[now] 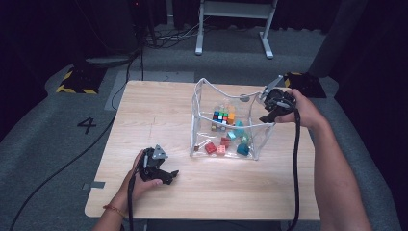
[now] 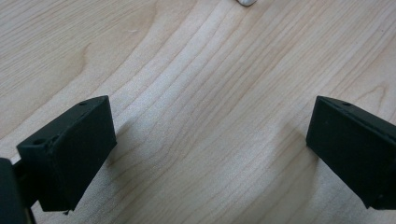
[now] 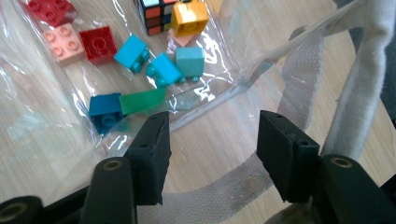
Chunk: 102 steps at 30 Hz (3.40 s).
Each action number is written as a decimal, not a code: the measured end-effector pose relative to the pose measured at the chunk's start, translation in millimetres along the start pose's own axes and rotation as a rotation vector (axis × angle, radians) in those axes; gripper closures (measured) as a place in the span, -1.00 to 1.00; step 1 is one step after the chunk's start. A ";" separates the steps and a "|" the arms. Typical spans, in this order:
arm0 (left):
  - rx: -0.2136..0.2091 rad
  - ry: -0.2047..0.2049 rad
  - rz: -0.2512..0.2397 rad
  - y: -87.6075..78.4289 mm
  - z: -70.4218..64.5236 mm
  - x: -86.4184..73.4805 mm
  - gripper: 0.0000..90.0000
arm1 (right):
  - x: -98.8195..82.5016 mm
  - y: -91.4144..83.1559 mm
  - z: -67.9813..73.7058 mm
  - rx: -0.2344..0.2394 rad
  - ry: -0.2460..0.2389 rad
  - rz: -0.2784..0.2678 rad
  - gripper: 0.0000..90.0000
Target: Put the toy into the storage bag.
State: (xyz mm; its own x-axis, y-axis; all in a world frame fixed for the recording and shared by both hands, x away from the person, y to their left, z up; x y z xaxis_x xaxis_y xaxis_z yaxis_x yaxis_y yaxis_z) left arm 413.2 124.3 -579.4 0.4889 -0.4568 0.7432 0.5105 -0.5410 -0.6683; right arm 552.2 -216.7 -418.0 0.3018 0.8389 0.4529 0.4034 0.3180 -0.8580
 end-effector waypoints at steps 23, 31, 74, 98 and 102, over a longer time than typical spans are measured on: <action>0.000 -0.001 0.000 0.0 -0.1 0.0 -0.97 | 18.6 -31.1 -4.8 -0.194 0.209 -0.321 -0.45; 0.000 0.000 0.000 0.0 0.0 0.0 -0.97 | 16.1 -53.3 -0.6 -0.238 0.227 -0.396 -0.49; 0.000 0.000 0.000 0.0 0.0 0.0 -0.97 | -58.1 -66.2 62.7 -0.255 0.288 -0.590 -0.52; 0.007 0.001 0.000 -0.4 0.6 0.0 -0.96 | -97.2 -13.8 86.1 -0.228 0.318 -0.501 -0.53; 0.006 -0.002 -0.001 -0.3 0.3 -0.1 -0.96 | -102.3 -6.5 91.3 -0.218 0.311 -0.480 -0.53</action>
State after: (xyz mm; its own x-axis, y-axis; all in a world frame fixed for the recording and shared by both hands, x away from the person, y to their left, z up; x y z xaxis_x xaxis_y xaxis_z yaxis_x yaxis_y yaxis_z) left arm 413.3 124.7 -579.2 0.4901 -0.4550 0.7435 0.5147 -0.5373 -0.6681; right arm 439.8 -264.3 -480.8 0.2675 0.4457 0.8542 0.7145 0.5031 -0.4863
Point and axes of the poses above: each handheld gripper's, and its own axes: y roughly forward along the jaws, x roughly out of its top, z roughly to its left, the point moved 10 cm from there along y, roughly forward along the jaws, and after that the axes turned 7 degrees about -z, right-handed, at the moved point
